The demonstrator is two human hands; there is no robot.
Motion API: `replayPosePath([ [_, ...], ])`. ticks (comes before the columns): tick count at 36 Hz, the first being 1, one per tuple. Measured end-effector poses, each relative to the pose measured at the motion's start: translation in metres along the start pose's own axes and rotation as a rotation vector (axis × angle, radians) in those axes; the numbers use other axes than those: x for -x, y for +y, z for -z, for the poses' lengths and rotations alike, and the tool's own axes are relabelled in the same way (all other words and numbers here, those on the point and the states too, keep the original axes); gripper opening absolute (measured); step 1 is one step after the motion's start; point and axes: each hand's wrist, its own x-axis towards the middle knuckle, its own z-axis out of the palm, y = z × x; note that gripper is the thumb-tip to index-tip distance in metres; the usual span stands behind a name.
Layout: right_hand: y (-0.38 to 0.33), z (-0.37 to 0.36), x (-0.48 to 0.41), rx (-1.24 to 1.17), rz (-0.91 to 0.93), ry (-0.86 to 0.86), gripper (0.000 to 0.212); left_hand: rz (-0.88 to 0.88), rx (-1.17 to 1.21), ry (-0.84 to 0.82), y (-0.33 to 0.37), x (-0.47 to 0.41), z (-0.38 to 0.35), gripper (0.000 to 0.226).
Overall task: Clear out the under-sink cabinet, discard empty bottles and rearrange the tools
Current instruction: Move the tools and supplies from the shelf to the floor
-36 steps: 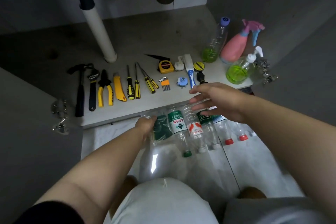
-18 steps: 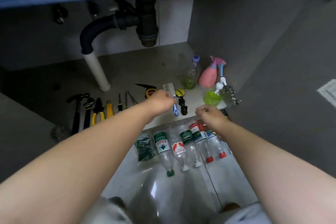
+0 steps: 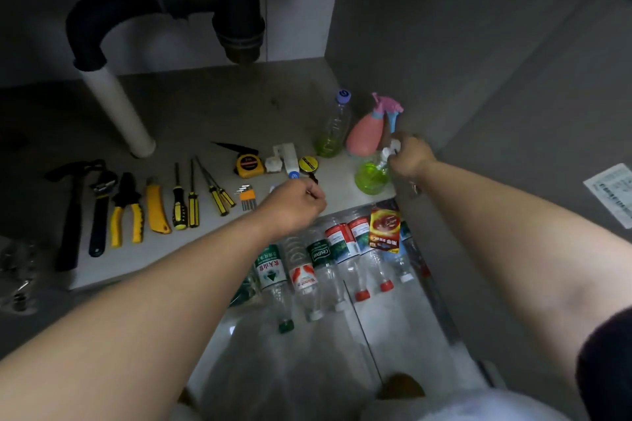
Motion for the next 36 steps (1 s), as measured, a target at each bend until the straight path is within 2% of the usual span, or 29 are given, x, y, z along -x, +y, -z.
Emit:
replayPosePath([
  [7, 0.013, -0.008, -0.003, -0.091, -0.051, 0.074, 0.013, -0.002, -0.067, -0.104, -0.01, -0.007, -0.013, 0.026],
  [14, 0.046, 0.003, 0.041, -0.166, -0.042, -0.039, 0.006, -0.038, -0.137, -0.134, -0.004, -0.003, -0.023, 0.015],
  [18, 0.066, 0.011, 0.076, -0.271, -0.108, -0.249, 0.015, -0.09, -0.2, -0.205, -0.003, 0.005, -0.031, 0.02],
  [21, 0.086, 0.013, 0.105, -0.264, -0.177, -0.416, 0.015, -0.103, -0.243, -0.228, -0.002, 0.012, -0.035, 0.025],
  [24, 0.107, 0.006, 0.131, -0.236, -0.231, -0.506, 0.01, -0.116, -0.286, -0.247, -0.004, 0.019, -0.036, 0.022],
  [28, 0.134, -0.011, 0.154, -0.203, -0.299, -0.56, 0.007, -0.137, -0.305, -0.263, -0.006, 0.024, -0.037, 0.022],
  [36, 0.159, -0.04, 0.173, -0.001, -0.323, -0.565, 0.022, -0.14, -0.282, -0.264, -0.013, 0.024, -0.037, 0.025],
])
